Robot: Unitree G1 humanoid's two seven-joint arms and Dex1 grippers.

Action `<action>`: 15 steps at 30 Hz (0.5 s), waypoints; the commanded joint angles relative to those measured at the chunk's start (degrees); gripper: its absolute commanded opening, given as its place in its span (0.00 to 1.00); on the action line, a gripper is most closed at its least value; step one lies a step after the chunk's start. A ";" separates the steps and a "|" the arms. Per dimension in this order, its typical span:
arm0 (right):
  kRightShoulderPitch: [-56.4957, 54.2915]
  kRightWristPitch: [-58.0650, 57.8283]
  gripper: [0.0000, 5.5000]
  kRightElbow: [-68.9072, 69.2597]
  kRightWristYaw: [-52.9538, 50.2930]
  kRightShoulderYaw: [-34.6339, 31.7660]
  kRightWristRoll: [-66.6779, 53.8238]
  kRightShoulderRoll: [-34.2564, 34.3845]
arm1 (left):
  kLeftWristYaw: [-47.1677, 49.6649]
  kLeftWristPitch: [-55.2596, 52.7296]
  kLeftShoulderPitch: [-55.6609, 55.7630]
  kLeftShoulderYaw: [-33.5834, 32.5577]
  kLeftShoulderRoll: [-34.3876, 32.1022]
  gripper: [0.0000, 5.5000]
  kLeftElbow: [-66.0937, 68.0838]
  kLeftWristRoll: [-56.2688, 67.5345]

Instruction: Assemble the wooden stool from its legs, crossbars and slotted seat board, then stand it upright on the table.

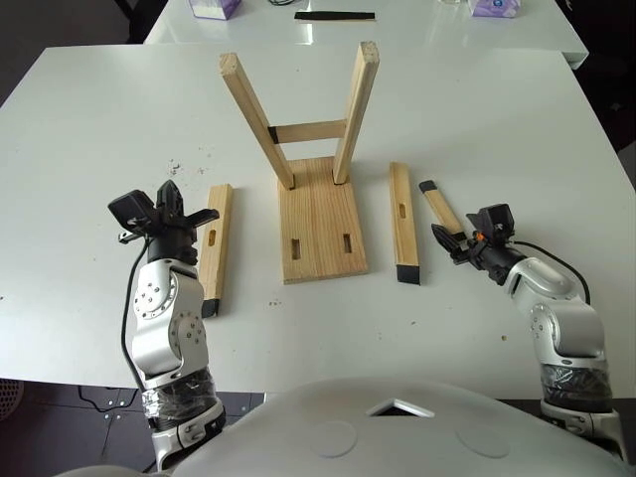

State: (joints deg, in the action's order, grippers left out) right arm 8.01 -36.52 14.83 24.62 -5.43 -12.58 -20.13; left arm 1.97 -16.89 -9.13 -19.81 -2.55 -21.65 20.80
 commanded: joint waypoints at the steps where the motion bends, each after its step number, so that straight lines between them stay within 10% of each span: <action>1: 4.77 -0.64 0.78 -0.78 -0.10 0.24 0.31 -0.82 | -0.61 -0.63 -0.90 1.17 0.04 0.00 -1.07 0.14; 15: 5.77 4.83 0.40 -1.97 -2.49 4.38 2.05 0.58 | -0.46 -0.83 -1.50 2.10 0.18 0.00 -1.47 0.26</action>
State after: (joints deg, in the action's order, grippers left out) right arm 12.97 -29.25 15.24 21.79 -2.70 -11.02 -19.82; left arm 1.22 -17.26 -11.22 -17.97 -2.25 -23.98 21.24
